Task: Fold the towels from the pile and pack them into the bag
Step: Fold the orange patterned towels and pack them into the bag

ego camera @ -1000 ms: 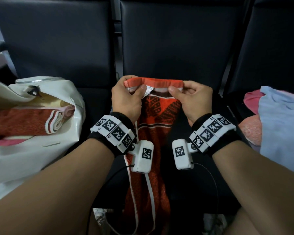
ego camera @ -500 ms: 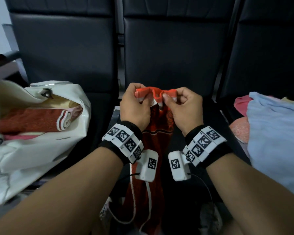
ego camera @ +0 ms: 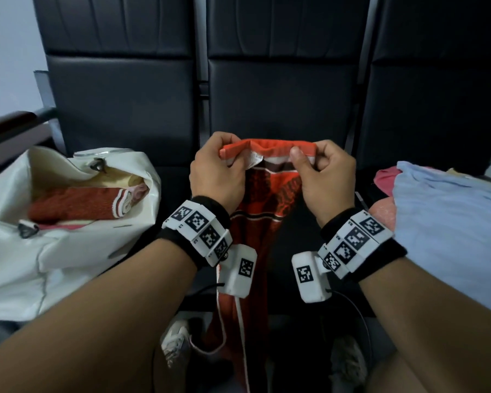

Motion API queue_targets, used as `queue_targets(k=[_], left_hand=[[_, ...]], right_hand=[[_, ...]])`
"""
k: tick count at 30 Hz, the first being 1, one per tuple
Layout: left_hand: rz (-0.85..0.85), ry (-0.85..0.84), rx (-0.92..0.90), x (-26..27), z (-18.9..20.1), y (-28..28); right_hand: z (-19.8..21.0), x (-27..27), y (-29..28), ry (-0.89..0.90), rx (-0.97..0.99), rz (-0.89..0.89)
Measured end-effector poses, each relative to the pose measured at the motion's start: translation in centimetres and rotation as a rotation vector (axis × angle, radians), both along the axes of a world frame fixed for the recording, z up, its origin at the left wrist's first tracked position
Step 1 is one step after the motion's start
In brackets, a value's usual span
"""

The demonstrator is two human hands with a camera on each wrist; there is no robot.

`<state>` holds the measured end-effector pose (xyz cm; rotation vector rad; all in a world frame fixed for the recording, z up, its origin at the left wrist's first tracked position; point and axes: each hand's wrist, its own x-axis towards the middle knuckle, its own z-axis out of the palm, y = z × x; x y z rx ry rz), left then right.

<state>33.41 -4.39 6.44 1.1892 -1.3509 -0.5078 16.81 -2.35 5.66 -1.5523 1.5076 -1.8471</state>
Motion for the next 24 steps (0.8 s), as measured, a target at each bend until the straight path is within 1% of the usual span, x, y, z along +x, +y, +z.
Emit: queue_targets(k=[4, 7, 10, 16, 24], left_hand=[[-0.003, -0.003, -0.07, -0.2, 2.9, 1.0], [0.004, -0.011, -0.116, -0.2, 5.5, 2.1], [0.019, -0.023, -0.15, -0.2, 7.7, 3.5], [0.045, -0.038, -0.206, 0.1, 10.9, 6.0], [-0.077, 0.033, -0.309, 0.4, 15.4, 8.1]], right_hand=[[3.0, 0.1, 1.2, -0.063, -0.026, 0.027], [5.6, 0.3, 2.4, -0.051, -0.075, 0.026], [7.8, 0.3, 3.6, -0.019, -0.11, -0.022], [11.3, 0.3, 6.1, 0.005, -0.173, -0.051], [16.2, -0.3, 9.7, 0.035, -0.251, -0.071]])
